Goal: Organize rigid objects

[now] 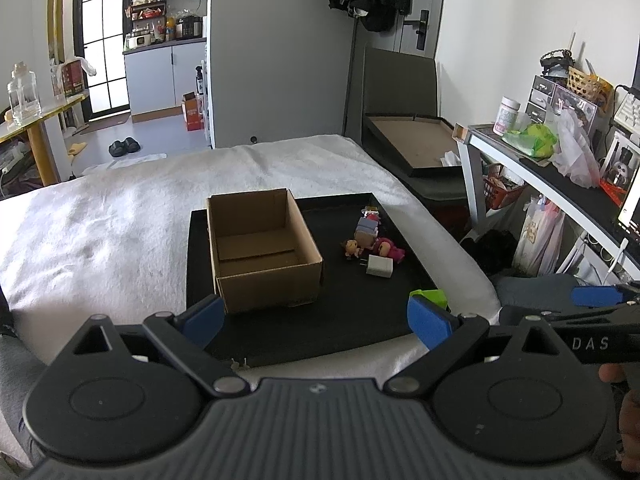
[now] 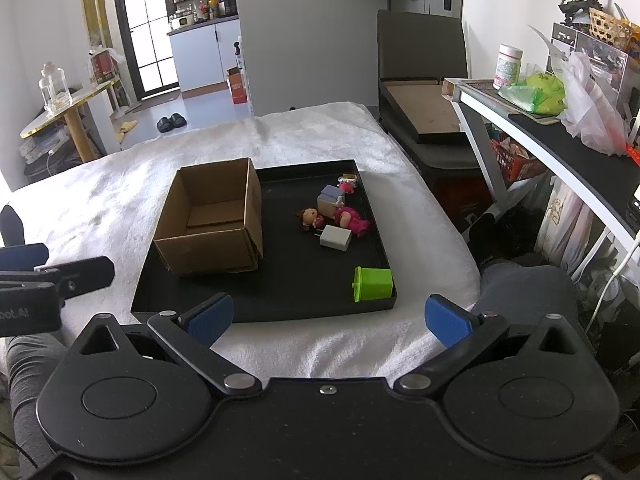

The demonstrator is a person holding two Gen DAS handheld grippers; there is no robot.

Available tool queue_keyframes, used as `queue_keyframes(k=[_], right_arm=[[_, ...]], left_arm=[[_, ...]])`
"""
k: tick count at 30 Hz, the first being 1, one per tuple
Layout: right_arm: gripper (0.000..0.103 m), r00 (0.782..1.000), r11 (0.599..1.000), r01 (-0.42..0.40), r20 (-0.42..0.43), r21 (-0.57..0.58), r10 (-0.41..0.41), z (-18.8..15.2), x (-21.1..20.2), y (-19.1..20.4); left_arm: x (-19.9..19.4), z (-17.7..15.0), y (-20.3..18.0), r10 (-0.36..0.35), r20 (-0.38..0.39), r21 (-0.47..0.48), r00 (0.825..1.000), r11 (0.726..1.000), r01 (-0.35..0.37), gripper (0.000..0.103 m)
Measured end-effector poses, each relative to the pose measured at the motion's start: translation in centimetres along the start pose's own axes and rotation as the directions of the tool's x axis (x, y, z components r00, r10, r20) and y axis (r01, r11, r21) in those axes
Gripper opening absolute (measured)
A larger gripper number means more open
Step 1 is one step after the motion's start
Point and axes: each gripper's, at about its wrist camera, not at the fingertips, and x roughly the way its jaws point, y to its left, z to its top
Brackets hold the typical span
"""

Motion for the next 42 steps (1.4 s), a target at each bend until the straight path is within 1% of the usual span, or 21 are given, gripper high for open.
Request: queue_keyframes(k=[6, 10, 19, 24, 28, 34, 42], right_arm=[[0.103, 1.0, 1.0, -0.009, -0.01, 0.029, 0.009, 0.4, 0.6, -0.6], [0.103, 1.0, 0.999, -0.011, -0.007, 0.032, 0.011, 0.7, 1.2, -1.0], [0.103, 1.0, 0.999, 0.01, -0.006, 0.039, -0.01, 1.7, 3.7, -1.8], [0.103, 1.0, 0.999, 0.0, -0.028, 0.047, 0.001, 2.0, 5.4, -2.0], [0.103, 0.999, 0.999, 0.006, -0.04, 0.044, -0.004, 2.1, 6.8, -2.2], [0.103, 0.998, 0.998, -0.007, -0.06, 0.066, 0.011, 2.3, 8.6, -2.6], [0.103, 0.997, 0.998, -0.016, -0.069, 0.064, 0.021, 1.8, 10.5, -3.4]], left_arm=[[0.8, 0.7, 0.5, 0.019, -0.022, -0.007, 1.0, 1.0, -0.02, 0.098], [1.6, 1.2, 0.7, 0.035, -0.023, 0.011, 0.999, 0.999, -0.035, 0.098], [3.7, 2.1, 1.0, 0.048, -0.036, 0.026, 0.998, 0.999, -0.047, 0.098], [5.4, 2.3, 1.6, 0.061, -0.059, 0.006, 0.996, 0.998, -0.061, 0.098], [6.8, 2.6, 2.4, 0.082, -0.079, -0.013, 0.993, 0.996, -0.084, 0.098], [8.1, 3.0, 3.3, 0.101, -0.087, -0.033, 0.991, 0.994, -0.104, 0.098], [10.8, 3.0, 3.8, 0.105, -0.118, -0.046, 0.987, 0.993, -0.111, 0.097]])
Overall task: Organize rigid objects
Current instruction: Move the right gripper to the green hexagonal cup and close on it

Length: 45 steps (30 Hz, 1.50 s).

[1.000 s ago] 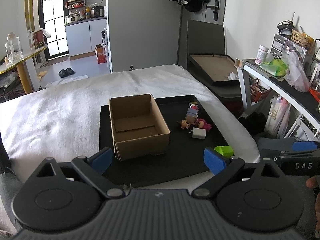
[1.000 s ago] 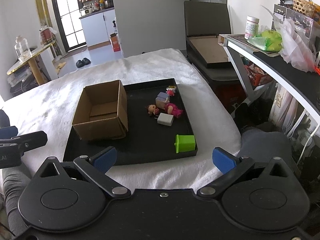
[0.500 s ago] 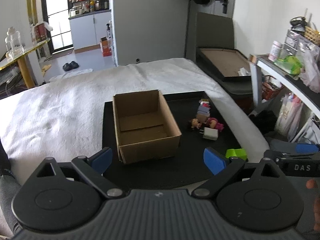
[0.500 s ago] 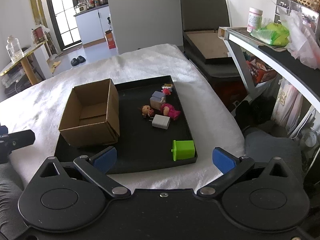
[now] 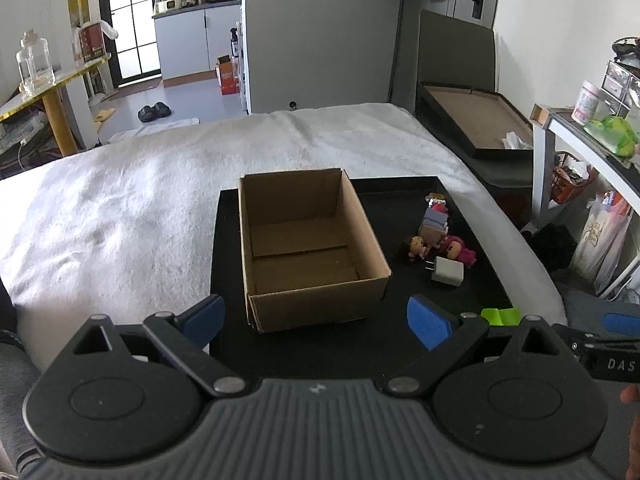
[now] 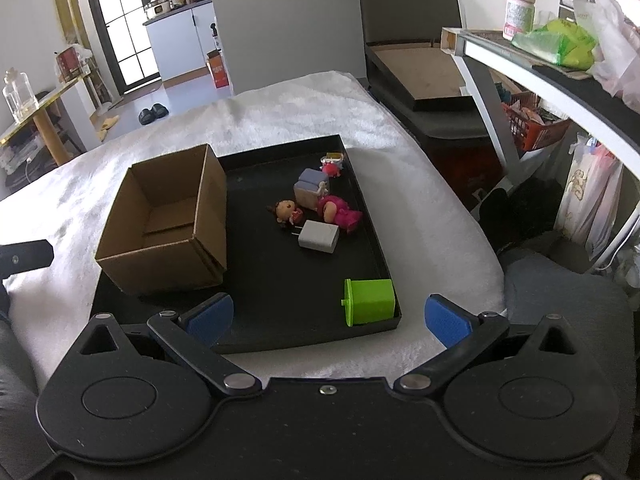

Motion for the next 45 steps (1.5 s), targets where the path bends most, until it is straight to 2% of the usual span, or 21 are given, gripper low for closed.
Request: queue_keyframes(k=[6, 9, 15, 19, 23, 25, 28, 35, 39, 45], right_arm=[[0.103, 0.999, 0.999, -0.036, 0.004, 0.004, 0.036, -0.1, 1.3, -0.7], [0.103, 1.0, 1.0, -0.02, 0.002, -0.012, 0.02, -0.1, 2.0, -0.7], [0.097, 0.999, 0.999, -0.028, -0.025, 0.027, 0.028, 0.2, 3.8, -1.6], [0.088, 0.998, 0.999, -0.041, -0.05, 0.035, 0.043, 0.2, 5.0, -2.1], [0.082, 0.996, 0.999, -0.044, -0.077, 0.026, 0.046, 0.2, 6.3, -2.4], [0.075, 0.995, 0.999, -0.047, -0.091, 0.024, 0.049, 0.2, 6.9, -2.5], [0.073, 0.993, 0.998, -0.045, -0.105, 0.041, 0.049, 0.3, 7.8, -2.9], [0.072, 0.99, 0.999, 0.001, -0.142, 0.047, 0.006, 0.3, 9.9, -3.7], [0.072, 0.986, 0.998, 0.019, -0.166, 0.058, -0.009, 0.2, 11.1, -4.0], [0.069, 0.982, 0.999, 0.037, -0.188, 0.035, -0.03, 0.2, 12.9, -3.9]], left_arm=[[2.0, 0.3, 0.3, 0.004, -0.016, -0.013, 1.0, 1.0, -0.004, 0.097], [3.1, 0.6, 0.5, 0.004, -0.023, -0.029, 1.0, 1.0, -0.005, 0.097], [5.2, 1.2, 1.1, 0.002, -0.02, -0.062, 1.0, 0.998, -0.003, 0.097], [6.8, 1.4, 1.8, 0.015, -0.025, -0.091, 1.0, 0.996, -0.017, 0.096], [8.2, 1.4, 2.6, 0.037, -0.027, -0.123, 0.999, 0.992, -0.04, 0.095], [8.8, 1.4, 2.7, 0.046, -0.024, -0.128, 0.999, 0.991, -0.049, 0.094], [9.8, 1.5, 2.8, 0.059, -0.017, -0.131, 0.998, 0.99, -0.06, 0.089], [12.5, 1.3, 3.4, 0.116, -0.036, -0.18, 0.993, 0.976, -0.12, 0.068], [13.8, 1.2, 3.8, 0.131, -0.056, -0.195, 0.99, 0.971, -0.14, 0.061], [14.7, 0.8, 3.5, 0.189, -0.041, -0.172, 0.981, 0.966, -0.193, 0.049]])
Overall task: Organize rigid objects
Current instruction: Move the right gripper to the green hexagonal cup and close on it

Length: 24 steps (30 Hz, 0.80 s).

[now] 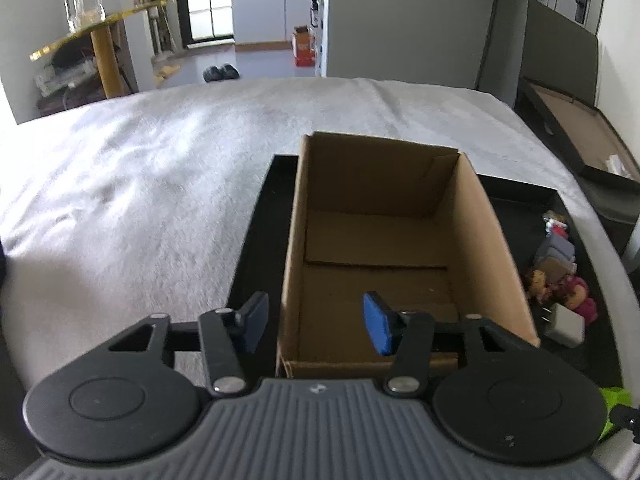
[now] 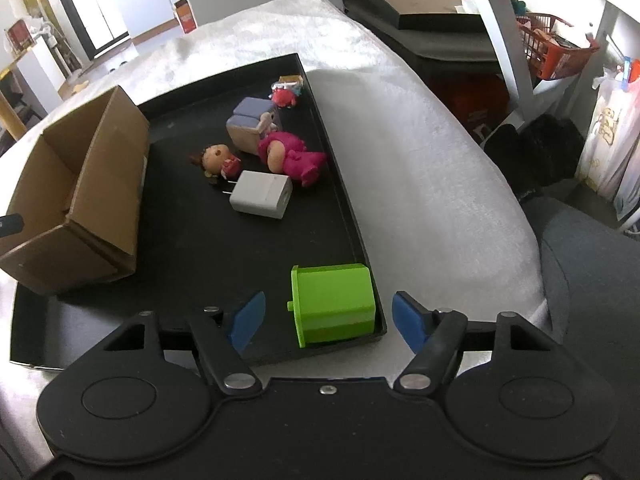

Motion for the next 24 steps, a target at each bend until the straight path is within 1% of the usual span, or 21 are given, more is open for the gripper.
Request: queue_keyframes(k=[1, 3, 5, 8, 11, 13, 16, 18, 19, 21, 24], right_arm=[[0.068, 1.0, 1.0, 0.003, -0.006, -0.003, -0.003, 0.1, 0.3, 0.1], [0.067, 1.0, 1.0, 0.014, -0.018, -0.014, -0.014, 0.1, 0.9, 0.2], [0.067, 0.999, 0.999, 0.023, -0.031, -0.039, -0.025, 0.2, 1.5, 0.5], [0.067, 0.999, 0.997, 0.033, -0.039, -0.071, -0.036, 0.4, 2.0, 1.0], [0.066, 0.997, 0.993, 0.054, -0.052, -0.104, -0.06, 0.5, 2.5, 1.7], [0.066, 0.996, 0.99, 0.071, -0.046, -0.125, -0.077, 0.6, 2.7, 2.0], [0.063, 0.993, 0.985, 0.099, -0.049, -0.143, -0.107, 0.6, 3.3, 2.3], [0.061, 0.99, 0.981, 0.117, -0.056, -0.152, -0.127, 0.5, 3.7, 2.4], [0.06, 0.989, 0.98, 0.125, -0.055, -0.153, -0.135, 0.4, 3.8, 2.5], [0.059, 0.988, 0.978, 0.136, -0.046, -0.158, -0.145, 0.3, 3.8, 2.7], [0.059, 0.988, 0.974, 0.145, -0.027, -0.175, -0.152, 0.0, 3.5, 2.9]], left_arm=[[0.1, 0.0, -0.1, 0.02, 0.017, 0.005, 1.0, 1.0, -0.02, 0.049], [0.5, -0.1, -0.2, 0.041, 0.024, 0.003, 0.999, 0.999, -0.041, 0.045], [0.9, -0.2, 0.0, 0.036, 0.018, -0.017, 0.999, 0.999, -0.035, 0.04], [0.9, -0.3, 0.1, 0.043, 0.026, -0.016, 0.999, 0.999, -0.042, 0.039], [1.2, -0.4, 0.3, 0.026, 0.015, -0.005, 1.0, 1.0, -0.026, 0.037], [1.3, -0.6, 0.4, 0.017, 0.012, 0.005, 1.0, 1.0, -0.017, 0.035], [1.4, -0.6, 0.5, 0.014, 0.012, 0.008, 1.0, 1.0, -0.014, 0.028], [1.1, -0.6, 0.8, 0.008, 0.019, 0.002, 1.0, 1.0, -0.008, 0.017], [1.0, -0.6, 0.8, 0.009, 0.025, 0.003, 1.0, 1.0, -0.009, 0.015], [0.9, -0.8, 1.0, 0.01, 0.035, 0.006, 0.999, 1.0, -0.01, 0.008], [0.9, -1.0, 1.4, -0.004, 0.041, 0.01, 0.999, 1.0, 0.004, 0.007]])
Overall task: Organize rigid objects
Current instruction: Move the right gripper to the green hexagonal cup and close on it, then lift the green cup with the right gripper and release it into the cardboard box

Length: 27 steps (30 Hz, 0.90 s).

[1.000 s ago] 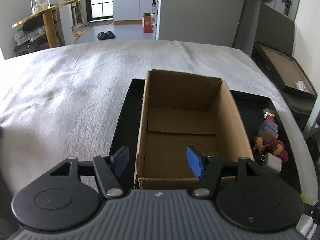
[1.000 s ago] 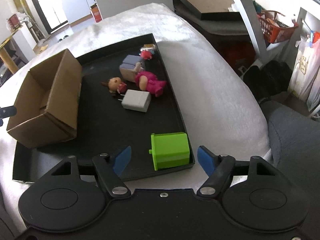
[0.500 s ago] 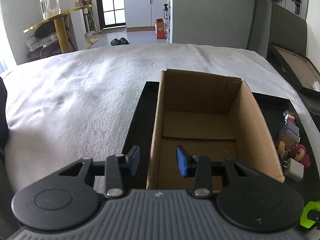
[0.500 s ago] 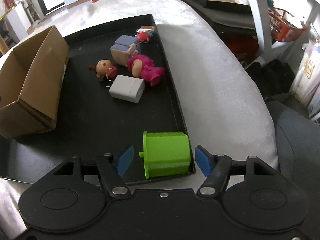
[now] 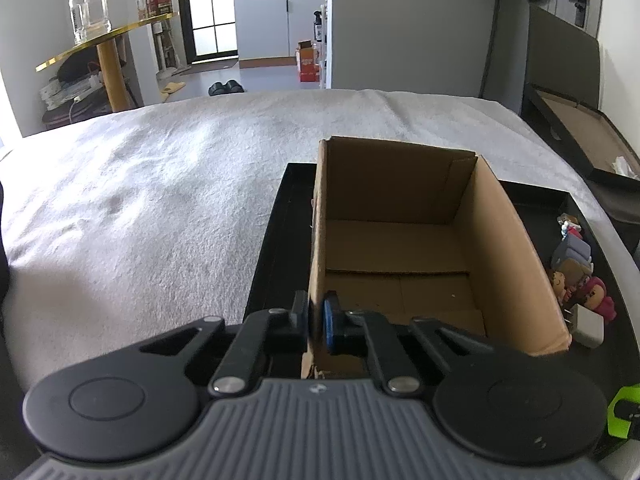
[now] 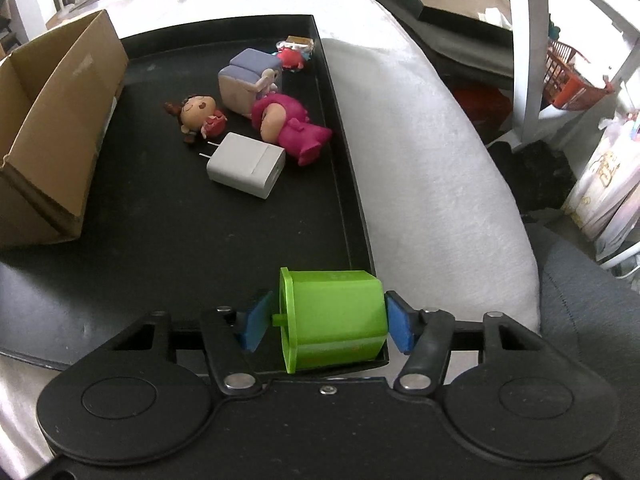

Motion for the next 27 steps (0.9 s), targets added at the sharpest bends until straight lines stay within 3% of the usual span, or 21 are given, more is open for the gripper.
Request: queue_keyframes(k=[16, 27], right_arm=[[0.058, 0.991, 0.997, -0.076, 0.107, -0.021, 0.077, -0.7, -3.1, 0.9], [0.058, 0.979, 0.994, -0.093, 0.177, -0.052, 0.101, 0.4, -5.3, 2.3]], left_arm=[[-2.0, -1.2, 1.0, -0.024, 0.022, 0.017, 0.999, 1.0, 0.023, 0.007], [-2.2, -1.5, 0.6, 0.033, 0.041, 0.061, 0.999, 0.997, -0.036, 0.006]])
